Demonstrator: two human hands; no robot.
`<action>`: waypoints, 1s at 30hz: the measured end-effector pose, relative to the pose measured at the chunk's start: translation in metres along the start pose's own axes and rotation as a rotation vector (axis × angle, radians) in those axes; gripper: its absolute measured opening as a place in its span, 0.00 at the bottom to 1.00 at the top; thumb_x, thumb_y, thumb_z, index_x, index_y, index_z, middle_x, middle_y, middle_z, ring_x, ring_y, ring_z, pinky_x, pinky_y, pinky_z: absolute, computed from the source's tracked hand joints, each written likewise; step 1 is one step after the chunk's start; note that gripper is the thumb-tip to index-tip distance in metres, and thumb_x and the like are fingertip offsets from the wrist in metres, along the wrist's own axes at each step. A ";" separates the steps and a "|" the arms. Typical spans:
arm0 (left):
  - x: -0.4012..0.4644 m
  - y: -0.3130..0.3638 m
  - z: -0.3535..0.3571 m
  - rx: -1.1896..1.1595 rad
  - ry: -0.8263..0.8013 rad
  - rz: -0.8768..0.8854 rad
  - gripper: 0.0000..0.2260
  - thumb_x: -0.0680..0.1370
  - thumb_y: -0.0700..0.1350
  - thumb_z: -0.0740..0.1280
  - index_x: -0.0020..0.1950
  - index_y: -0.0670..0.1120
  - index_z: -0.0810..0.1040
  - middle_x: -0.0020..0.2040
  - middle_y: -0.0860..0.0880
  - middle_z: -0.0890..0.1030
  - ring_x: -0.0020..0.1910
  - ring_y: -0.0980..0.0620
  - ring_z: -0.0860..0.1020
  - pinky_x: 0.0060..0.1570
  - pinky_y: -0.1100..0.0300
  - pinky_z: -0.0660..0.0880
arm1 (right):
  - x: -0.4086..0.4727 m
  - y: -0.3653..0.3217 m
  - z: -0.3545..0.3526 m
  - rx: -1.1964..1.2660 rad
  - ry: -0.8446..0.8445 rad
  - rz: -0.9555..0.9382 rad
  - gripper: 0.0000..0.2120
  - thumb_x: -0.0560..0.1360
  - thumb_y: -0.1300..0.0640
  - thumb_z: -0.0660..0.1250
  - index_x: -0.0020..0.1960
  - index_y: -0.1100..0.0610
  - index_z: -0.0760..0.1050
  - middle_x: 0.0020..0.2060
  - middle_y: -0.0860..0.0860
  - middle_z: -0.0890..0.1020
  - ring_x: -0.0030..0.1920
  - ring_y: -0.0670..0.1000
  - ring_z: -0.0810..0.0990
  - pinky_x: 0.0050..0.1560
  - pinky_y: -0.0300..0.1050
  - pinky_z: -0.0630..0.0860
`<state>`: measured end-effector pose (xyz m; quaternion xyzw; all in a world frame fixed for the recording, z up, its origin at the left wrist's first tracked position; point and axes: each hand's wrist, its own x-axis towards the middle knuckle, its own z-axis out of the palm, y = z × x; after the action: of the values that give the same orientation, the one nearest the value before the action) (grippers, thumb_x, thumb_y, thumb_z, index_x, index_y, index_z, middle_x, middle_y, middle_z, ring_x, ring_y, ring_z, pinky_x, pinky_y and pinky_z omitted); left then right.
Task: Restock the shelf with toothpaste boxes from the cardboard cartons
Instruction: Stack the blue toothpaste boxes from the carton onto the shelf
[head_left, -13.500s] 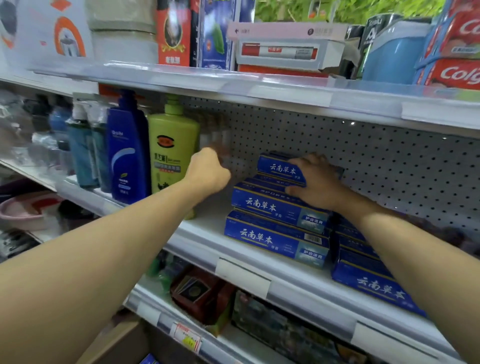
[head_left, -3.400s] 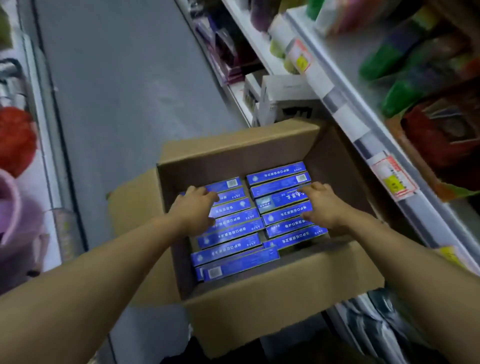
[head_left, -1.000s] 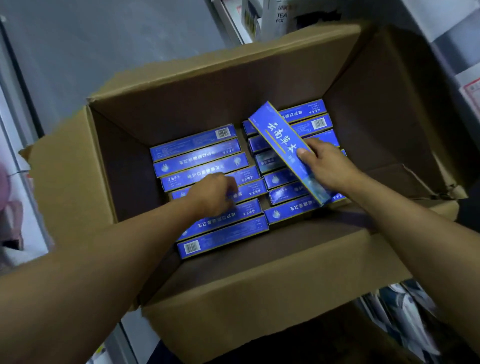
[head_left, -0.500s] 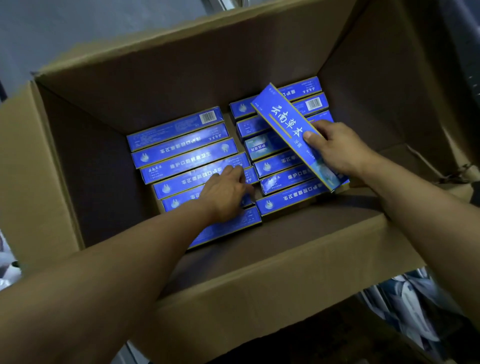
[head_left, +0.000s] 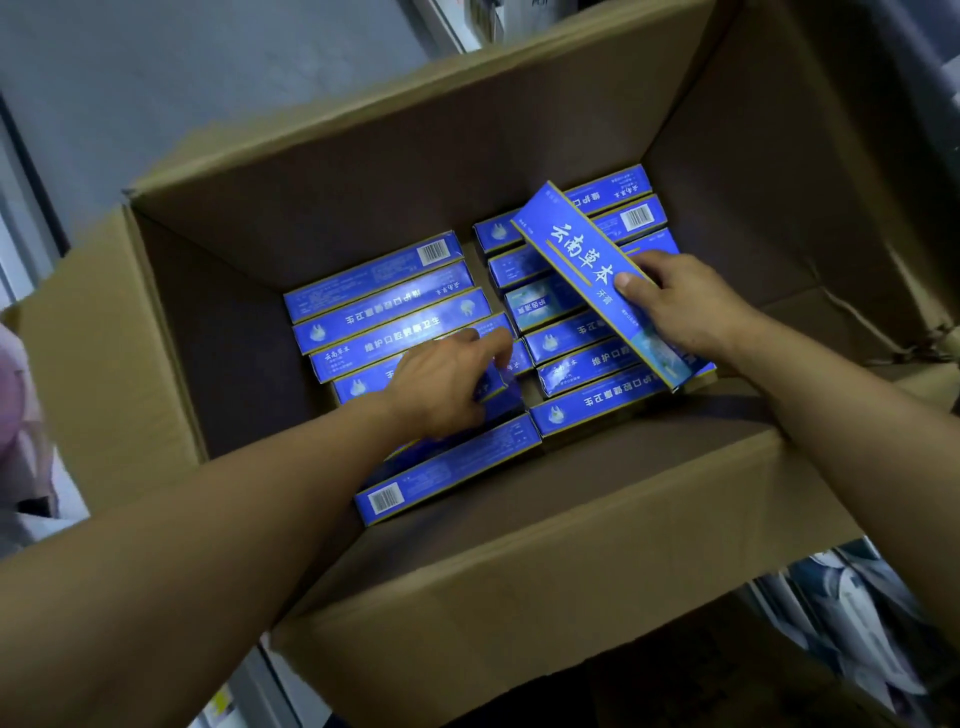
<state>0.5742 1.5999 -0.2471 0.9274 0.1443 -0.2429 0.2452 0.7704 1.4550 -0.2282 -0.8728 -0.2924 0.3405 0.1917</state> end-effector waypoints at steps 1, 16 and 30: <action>-0.003 -0.002 -0.005 -0.041 0.006 -0.012 0.23 0.68 0.45 0.72 0.58 0.52 0.66 0.50 0.49 0.74 0.45 0.44 0.75 0.38 0.55 0.70 | -0.002 -0.001 -0.001 0.004 0.004 0.006 0.15 0.80 0.50 0.59 0.59 0.58 0.75 0.53 0.57 0.80 0.54 0.57 0.77 0.52 0.46 0.70; -0.024 -0.029 -0.095 -1.076 0.380 -0.330 0.13 0.75 0.34 0.66 0.57 0.47 0.72 0.40 0.50 0.76 0.37 0.53 0.75 0.37 0.61 0.75 | -0.022 -0.028 -0.025 0.032 0.070 0.080 0.15 0.80 0.53 0.59 0.61 0.59 0.75 0.57 0.59 0.79 0.57 0.59 0.76 0.49 0.43 0.67; 0.003 -0.059 -0.019 -0.645 0.253 -0.690 0.25 0.73 0.43 0.71 0.68 0.50 0.67 0.64 0.41 0.69 0.59 0.40 0.71 0.55 0.54 0.71 | -0.003 -0.014 -0.018 -0.002 0.018 0.130 0.17 0.80 0.52 0.58 0.64 0.59 0.73 0.60 0.58 0.78 0.60 0.59 0.75 0.55 0.46 0.69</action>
<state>0.5607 1.6593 -0.2569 0.7246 0.5397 -0.1382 0.4057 0.7756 1.4611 -0.2071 -0.8931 -0.2337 0.3442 0.1712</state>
